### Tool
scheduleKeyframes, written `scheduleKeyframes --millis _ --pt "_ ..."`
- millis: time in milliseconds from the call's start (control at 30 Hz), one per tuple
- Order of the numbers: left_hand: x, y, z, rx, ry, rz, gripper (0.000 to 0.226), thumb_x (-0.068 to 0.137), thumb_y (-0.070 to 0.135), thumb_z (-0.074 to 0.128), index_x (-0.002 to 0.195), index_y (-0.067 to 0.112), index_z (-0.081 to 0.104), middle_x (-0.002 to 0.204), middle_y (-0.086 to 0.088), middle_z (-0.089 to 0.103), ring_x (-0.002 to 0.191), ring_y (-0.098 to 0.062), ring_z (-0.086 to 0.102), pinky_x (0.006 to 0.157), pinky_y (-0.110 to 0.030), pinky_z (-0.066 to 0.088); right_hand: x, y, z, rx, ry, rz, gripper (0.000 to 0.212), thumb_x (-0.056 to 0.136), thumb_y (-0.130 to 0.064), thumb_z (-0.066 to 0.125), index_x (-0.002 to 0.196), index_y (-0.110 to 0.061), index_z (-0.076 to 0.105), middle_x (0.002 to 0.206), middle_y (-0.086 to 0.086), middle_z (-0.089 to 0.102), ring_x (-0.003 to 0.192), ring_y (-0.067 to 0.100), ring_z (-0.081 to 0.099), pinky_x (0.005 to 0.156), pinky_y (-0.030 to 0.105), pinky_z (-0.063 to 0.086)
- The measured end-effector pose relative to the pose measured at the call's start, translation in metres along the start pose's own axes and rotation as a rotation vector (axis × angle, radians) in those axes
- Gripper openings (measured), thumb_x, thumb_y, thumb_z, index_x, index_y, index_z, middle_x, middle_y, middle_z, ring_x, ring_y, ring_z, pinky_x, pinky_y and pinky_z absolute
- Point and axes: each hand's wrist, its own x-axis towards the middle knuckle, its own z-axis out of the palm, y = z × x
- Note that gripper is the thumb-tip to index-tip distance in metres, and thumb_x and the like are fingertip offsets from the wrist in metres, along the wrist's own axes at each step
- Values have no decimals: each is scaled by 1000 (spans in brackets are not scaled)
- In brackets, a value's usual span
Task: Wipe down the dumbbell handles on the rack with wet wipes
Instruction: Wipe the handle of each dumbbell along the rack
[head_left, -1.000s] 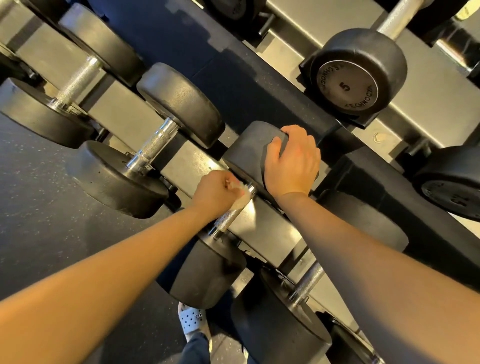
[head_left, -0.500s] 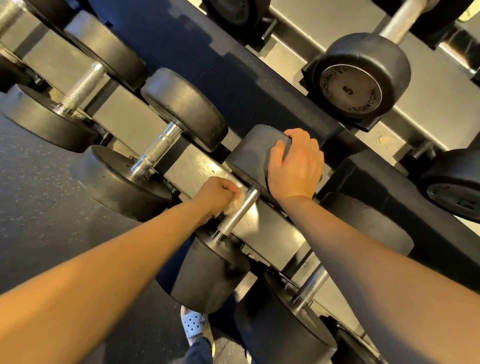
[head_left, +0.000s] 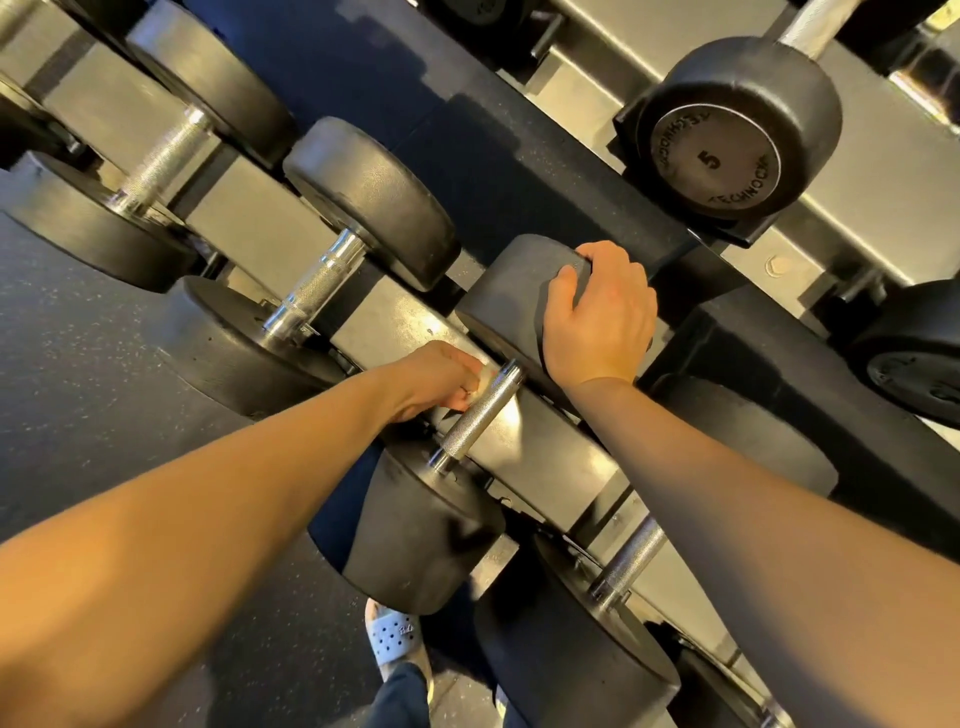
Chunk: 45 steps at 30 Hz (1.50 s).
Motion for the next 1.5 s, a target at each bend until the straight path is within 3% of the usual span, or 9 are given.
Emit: scheduleKeyframes --millis 100,267,367,533,667,867,1033,1333,1500 --pt "-7 -6 -11 266 -22 43 22 80 -17 60 87 -5 76 87 -6 76 82 -15 68 78 -32 61 -1 -2 -1 18 14 18 27 98 -31 51 115 -17 64 104 1 65 95 18 57 85 41 50" --pt "-22 -9 -2 509 52 34 28 84 -9 60 71 12 73 70 5 71 82 -14 66 67 -21 53 -1 -3 -3 24 13 20 27 98 -32 51 115 -17 64 102 0 65 93 17 57 85 43 52" --pt "-18 -6 23 243 352 158 18 89 -1 64 88 10 78 95 0 74 93 -13 66 86 -29 53 -1 -3 -2 24 17 21 26 98 -32 52 115 -17 64 102 0 65 93 17 57 84 43 52" --pt "-29 3 61 -3 445 321 18 85 12 78 77 16 63 75 5 62 71 -11 59 70 -25 48 -1 -3 -1 27 21 30 26 97 -32 51 114 -18 64 101 0 66 94 17 58 85 42 51" --pt "-36 -17 68 669 612 428 26 89 37 76 96 19 58 97 -2 55 91 -23 54 74 -34 42 -1 -4 -3 27 14 24 27 97 -31 52 116 -18 64 102 -1 66 95 17 58 87 43 51" --pt "-48 -14 59 1014 519 187 34 97 43 66 111 13 59 92 -3 61 81 -24 61 67 -32 46 -2 -4 -7 34 24 4 27 97 -30 54 118 -15 65 103 2 66 94 17 57 87 40 50" --pt "-45 -15 42 854 356 12 41 85 44 79 106 14 62 97 -4 68 87 -22 66 82 -38 59 0 1 -9 16 18 -26 30 100 -31 55 123 -16 64 111 0 68 101 15 59 91 32 43" --pt "-55 0 62 436 475 321 25 89 25 72 71 13 59 70 -6 62 73 -26 62 70 -42 53 -65 14 -47 323 55 -80 28 96 -18 65 123 -13 61 121 3 59 112 12 55 97 23 44" --pt "-71 -4 69 545 447 493 28 83 16 70 65 14 49 64 -1 52 63 -20 49 60 -39 45 -134 20 -35 805 -373 569 20 95 -36 69 113 -26 70 101 -10 71 95 7 69 80 32 60"
